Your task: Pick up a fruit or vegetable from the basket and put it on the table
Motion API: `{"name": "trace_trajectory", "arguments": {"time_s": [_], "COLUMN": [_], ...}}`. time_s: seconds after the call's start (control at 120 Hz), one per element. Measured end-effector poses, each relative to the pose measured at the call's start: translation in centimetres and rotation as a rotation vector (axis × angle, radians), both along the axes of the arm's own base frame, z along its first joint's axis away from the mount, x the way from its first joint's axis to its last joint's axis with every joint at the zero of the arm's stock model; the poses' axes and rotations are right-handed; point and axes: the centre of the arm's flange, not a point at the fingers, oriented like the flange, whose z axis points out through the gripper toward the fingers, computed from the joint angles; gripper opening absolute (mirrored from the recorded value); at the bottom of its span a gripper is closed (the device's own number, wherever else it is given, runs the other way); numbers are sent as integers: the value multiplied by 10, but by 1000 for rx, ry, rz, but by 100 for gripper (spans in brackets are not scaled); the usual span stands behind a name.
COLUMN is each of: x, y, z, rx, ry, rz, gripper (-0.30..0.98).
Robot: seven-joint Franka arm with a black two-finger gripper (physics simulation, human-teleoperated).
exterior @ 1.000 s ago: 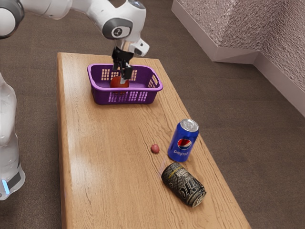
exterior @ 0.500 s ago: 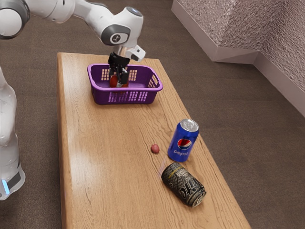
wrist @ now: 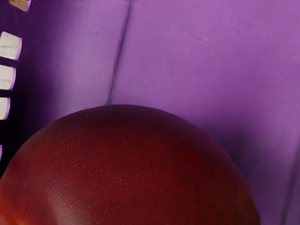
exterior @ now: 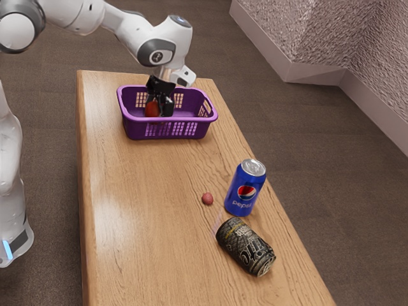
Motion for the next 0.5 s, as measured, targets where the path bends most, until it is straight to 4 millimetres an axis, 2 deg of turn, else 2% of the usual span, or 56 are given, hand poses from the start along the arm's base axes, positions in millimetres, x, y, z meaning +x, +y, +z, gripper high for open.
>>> {"name": "trace_trajectory", "arguments": {"time_s": [0.05, 0.133, 0.3, 0.417, 0.5], "x": [1, 2, -1, -1, -2], "y": [-1, -1, 1, 1, 0], "z": [-1, 0, 8, 10, 22], "rx": [-6, -11, -3, 8, 17], "ry": [-3, -8, -22, -25, -48], "rz": [1, 0, -4, -4, -6], "gripper": [98, 93, 57, 44, 31]}}
